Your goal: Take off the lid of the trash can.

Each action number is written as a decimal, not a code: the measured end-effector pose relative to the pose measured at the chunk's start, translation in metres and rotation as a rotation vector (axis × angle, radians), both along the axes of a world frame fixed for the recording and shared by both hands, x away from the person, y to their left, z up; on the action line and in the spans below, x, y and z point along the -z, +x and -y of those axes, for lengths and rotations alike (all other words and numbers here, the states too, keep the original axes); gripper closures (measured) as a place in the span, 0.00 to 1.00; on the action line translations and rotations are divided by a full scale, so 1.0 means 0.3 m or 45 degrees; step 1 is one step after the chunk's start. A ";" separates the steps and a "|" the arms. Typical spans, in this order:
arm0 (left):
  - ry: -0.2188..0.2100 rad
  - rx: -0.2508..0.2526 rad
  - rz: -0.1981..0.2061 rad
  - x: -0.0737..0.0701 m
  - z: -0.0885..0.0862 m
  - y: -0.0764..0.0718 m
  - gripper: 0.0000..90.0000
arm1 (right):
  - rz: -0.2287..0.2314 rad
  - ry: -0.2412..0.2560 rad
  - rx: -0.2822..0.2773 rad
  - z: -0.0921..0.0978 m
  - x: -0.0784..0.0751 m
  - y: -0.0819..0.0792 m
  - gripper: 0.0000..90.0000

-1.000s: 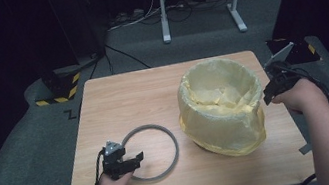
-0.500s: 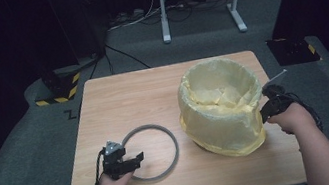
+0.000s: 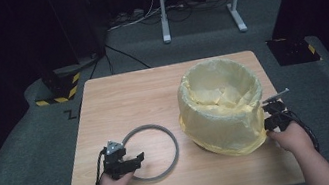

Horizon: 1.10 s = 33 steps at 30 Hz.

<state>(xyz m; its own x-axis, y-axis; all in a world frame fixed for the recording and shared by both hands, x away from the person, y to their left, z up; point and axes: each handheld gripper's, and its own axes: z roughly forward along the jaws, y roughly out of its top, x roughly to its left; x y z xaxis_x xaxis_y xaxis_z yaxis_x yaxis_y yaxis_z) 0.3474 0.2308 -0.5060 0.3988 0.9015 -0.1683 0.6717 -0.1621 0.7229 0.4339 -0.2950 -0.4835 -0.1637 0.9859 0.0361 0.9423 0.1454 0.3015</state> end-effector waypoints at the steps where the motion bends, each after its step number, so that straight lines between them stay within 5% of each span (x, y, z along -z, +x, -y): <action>1: 0.003 0.002 -0.001 0.000 0.000 0.001 0.23 | 0.040 -0.010 -0.020 -0.001 0.004 -0.015 0.65; 8: -0.019 0.000 0.012 -0.011 0.005 -0.006 0.22 | 0.399 0.021 -0.036 0.014 0.058 -0.132 0.67; 13: -0.001 -0.020 0.040 -0.027 0.023 -0.019 0.19 | 0.589 0.047 -0.028 0.022 0.098 -0.185 0.67; 18: 0.052 -0.089 0.030 -0.034 0.008 -0.028 0.23 | 0.626 0.081 -0.113 0.018 0.110 -0.174 0.56; 22: 0.065 -0.161 0.016 -0.041 -0.020 -0.032 0.23 | 0.684 0.162 -0.107 0.021 0.118 -0.164 0.52; 27: 0.062 -0.217 -0.016 -0.031 -0.059 -0.035 0.21 | 0.826 0.190 -0.059 0.019 0.099 -0.167 0.52; 33: 0.110 -0.195 -0.026 -0.027 -0.080 -0.038 0.26 | 0.910 0.221 -0.032 0.005 0.078 -0.160 0.51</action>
<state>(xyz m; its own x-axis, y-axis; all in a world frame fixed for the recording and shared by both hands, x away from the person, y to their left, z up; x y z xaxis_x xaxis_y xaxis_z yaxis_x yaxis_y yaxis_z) 0.3361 0.2548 -0.4978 0.2533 0.9628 -0.0939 0.7076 -0.1183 0.6967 0.3859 -0.2964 -0.5069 -0.2284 0.9713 0.0671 0.5042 0.0591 0.8616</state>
